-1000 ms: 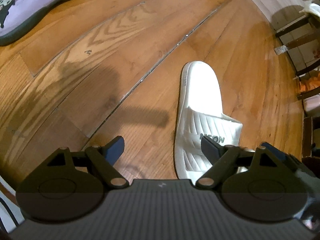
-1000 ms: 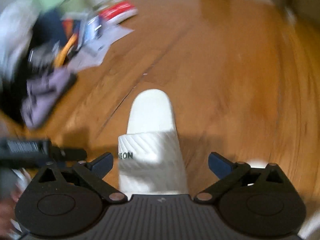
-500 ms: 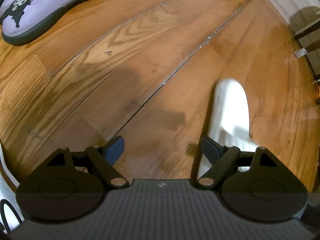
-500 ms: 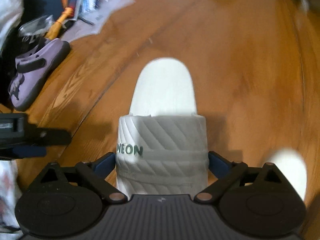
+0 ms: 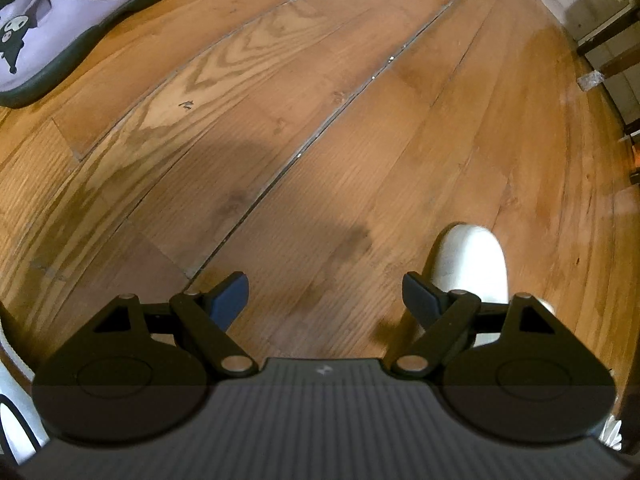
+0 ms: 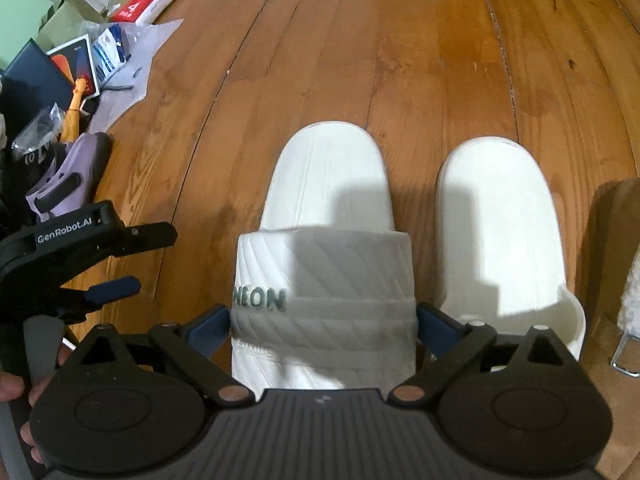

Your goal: Organize scattered shoes

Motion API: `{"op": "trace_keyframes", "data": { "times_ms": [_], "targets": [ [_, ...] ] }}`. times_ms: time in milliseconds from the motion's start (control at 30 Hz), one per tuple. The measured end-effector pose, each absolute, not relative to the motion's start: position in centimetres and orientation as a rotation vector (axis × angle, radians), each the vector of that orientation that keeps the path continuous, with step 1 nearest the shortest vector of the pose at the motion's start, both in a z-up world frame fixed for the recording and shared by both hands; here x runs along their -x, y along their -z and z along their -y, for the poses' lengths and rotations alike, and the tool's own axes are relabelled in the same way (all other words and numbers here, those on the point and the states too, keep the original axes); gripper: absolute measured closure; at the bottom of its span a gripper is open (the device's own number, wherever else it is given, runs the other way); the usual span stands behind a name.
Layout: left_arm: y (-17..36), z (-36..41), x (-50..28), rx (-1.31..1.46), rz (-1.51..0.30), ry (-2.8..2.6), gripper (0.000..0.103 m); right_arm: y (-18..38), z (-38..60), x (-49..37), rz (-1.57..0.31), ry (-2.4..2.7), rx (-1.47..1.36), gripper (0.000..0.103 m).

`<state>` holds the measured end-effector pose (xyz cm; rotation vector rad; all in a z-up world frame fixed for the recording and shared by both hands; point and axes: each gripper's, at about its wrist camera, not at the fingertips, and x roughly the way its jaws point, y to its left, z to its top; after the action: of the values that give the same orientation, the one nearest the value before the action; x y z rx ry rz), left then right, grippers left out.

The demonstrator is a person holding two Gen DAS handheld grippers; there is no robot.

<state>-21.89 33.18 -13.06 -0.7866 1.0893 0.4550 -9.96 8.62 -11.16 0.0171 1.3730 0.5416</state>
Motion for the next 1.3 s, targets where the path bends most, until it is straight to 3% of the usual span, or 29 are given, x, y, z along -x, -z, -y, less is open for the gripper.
{"op": "trace_keyframes", "data": {
  "times_ms": [367,567,767,900,1133,1300],
  "targets": [
    [12.2,-31.2,20.5,0.790,-1.078,-0.311,0.018,7.4,-6.7,11.2,-1.316,-0.546,-0.035,0.004],
    [10.6,-27.8,18.8,0.730,-1.070,-0.143,0.018,1.8,-7.5,8.8,-1.278,-0.603,0.135,0.007],
    [8.0,-24.7,18.5,0.698,-1.040,-0.077,0.018,-2.4,-5.7,8.2,-1.234,-0.504,0.552,0.007],
    [5.0,-20.2,17.4,0.633,-1.013,0.044,0.018,-3.9,1.7,9.3,-1.348,-0.339,0.841,0.007],
    [0.5,-7.5,16.5,0.441,-1.030,0.313,0.018,-6.6,17.3,6.6,-1.487,-0.107,0.522,0.006],
    [-0.7,3.4,15.4,0.324,-1.061,0.401,0.018,-6.5,28.3,5.9,-1.403,-0.001,0.306,0.007]
  ]
}}
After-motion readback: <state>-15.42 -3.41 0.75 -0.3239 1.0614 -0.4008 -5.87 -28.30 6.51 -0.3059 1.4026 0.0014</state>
